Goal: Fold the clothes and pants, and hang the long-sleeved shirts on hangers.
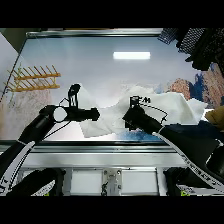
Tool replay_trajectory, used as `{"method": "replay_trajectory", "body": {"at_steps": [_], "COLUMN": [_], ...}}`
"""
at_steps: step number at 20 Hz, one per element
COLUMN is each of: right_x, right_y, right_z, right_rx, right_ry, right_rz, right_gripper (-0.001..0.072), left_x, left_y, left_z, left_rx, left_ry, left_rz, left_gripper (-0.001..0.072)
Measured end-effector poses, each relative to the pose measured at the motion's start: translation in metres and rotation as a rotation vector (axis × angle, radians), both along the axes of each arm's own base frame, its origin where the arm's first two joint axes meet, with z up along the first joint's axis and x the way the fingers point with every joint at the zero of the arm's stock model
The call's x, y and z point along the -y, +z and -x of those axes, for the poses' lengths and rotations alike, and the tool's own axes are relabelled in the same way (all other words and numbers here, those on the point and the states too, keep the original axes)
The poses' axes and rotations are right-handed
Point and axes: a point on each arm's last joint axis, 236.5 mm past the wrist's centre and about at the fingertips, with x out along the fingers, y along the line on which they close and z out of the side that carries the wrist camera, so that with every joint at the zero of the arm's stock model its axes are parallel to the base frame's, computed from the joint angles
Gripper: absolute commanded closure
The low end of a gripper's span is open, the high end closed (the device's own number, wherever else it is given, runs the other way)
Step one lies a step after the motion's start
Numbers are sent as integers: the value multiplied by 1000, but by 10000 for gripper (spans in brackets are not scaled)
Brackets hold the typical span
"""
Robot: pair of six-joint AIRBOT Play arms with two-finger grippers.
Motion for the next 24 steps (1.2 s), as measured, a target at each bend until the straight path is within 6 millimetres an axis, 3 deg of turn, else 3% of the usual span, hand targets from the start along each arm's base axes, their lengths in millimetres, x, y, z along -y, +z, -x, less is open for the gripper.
{"method": "replay_trajectory", "body": {"at_steps": [3,4,5,8,10,19,24], "right_x": [5,8,11,17,18,29,35], "right_y": [-9,-11,-13,-11,1,102,129], "right_z": [7,11,13,18,17,31,38], "right_rx": [-31,-42,-52,-74,-72,44,94], "right_ry": [-2,-3,-4,25,71,172,178], "right_rz": [29,40,52,79,71,-47,-93], "right_gripper": [406,612,693,693,693,693,692], "left_x": [18,24,29,44,57,112,140], "left_y": [1,1,1,-1,-3,-20,-25], "left_z": [-1,-2,-3,0,3,21,35], "left_rx": [-1,-2,0,-5,-9,4,10], "left_ry": [-43,-59,-76,-138,-179,-357,-431], "left_rz": [0,-4,-12,-40,-52,-136,-151], "left_gripper": [81,81,82,82,81,82,82]}}
